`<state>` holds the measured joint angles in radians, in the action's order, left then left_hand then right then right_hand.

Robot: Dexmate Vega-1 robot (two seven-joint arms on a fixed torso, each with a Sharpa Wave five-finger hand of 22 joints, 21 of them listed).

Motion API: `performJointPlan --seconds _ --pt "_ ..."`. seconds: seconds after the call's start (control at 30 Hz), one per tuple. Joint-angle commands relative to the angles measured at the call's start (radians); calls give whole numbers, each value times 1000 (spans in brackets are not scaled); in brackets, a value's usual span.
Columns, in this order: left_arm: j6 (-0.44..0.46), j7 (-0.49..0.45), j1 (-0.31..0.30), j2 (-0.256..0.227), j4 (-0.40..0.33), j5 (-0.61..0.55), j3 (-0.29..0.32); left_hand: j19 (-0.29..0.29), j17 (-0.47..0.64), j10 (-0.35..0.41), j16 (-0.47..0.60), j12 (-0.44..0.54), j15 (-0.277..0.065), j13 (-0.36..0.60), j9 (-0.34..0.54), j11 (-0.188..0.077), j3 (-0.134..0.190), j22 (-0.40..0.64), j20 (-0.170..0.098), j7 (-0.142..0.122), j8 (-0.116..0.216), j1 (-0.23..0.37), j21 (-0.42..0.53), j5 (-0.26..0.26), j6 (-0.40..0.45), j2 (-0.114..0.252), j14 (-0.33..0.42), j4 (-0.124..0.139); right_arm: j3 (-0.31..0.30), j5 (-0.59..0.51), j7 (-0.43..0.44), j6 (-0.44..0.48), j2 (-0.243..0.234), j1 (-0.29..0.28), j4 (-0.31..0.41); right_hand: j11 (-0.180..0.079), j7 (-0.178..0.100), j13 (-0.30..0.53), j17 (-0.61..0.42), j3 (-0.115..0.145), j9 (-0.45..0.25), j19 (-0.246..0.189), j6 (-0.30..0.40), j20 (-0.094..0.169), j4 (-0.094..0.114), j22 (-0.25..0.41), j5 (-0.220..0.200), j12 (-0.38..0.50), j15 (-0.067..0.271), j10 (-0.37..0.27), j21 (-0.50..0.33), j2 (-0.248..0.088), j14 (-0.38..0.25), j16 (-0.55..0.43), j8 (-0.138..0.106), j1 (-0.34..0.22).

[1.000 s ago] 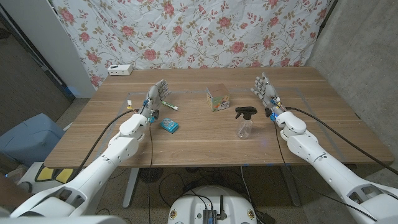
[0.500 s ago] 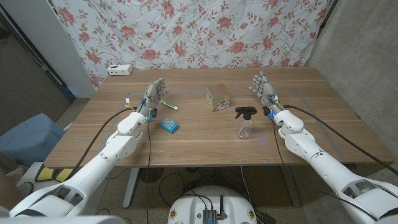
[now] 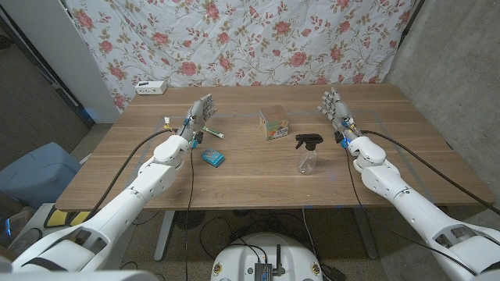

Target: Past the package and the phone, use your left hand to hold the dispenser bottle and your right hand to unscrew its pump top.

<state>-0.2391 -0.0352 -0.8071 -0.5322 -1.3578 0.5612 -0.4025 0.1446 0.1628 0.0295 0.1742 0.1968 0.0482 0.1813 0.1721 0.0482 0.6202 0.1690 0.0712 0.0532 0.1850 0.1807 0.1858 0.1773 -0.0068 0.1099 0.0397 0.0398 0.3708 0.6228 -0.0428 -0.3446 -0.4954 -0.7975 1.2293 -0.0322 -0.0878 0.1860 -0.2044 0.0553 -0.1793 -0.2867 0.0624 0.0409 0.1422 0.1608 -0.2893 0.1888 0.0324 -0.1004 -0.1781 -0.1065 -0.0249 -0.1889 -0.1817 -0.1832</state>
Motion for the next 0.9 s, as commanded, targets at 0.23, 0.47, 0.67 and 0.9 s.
performJointPlan --seconds 0.23,0.47,0.67,0.9 --pt "60 -60 -16 -34 -148 -95 -44 15 2 32 8 14 -17 2 3 -16 -1 0 -13 -9 9 45 5 3 33 -29 32 -59 -33 14 10 -5 -37 -34 15 -2 -8 2 2 2 -2 -14 4 38 -5 4 -5 5 12 -11 -5 0 -8 -5 -7 -7" --pt "71 -79 -45 -57 -207 -122 -44 21 3 51 10 16 -32 1 2 -30 -1 -1 -18 -20 12 83 5 3 55 -54 52 -110 -33 11 5 -11 -36 -28 -1 -1 -8 1 4 3 -2 -14 5 39 -7 4 -6 5 13 -13 -5 -1 -9 -6 -7 -9" --pt "75 -79 -66 -81 -247 -137 -40 31 3 71 11 17 -52 1 2 -47 -5 -1 -23 -33 14 120 5 3 75 -83 75 -157 -27 9 -5 -23 -22 -11 -36 0 -9 1 5 4 -1 -15 5 38 -9 4 -6 5 14 -15 -5 -1 -11 -6 -7 -10" --pt "68 -41 -62 -102 -261 -150 -47 39 3 92 10 17 -73 1 2 -62 -21 -1 -30 -44 15 168 4 9 90 -140 95 -208 -19 3 -15 -35 -6 16 -79 2 -7 1 6 5 -1 -15 6 38 -11 4 -6 5 14 -16 -5 -2 -12 -7 -7 -11"
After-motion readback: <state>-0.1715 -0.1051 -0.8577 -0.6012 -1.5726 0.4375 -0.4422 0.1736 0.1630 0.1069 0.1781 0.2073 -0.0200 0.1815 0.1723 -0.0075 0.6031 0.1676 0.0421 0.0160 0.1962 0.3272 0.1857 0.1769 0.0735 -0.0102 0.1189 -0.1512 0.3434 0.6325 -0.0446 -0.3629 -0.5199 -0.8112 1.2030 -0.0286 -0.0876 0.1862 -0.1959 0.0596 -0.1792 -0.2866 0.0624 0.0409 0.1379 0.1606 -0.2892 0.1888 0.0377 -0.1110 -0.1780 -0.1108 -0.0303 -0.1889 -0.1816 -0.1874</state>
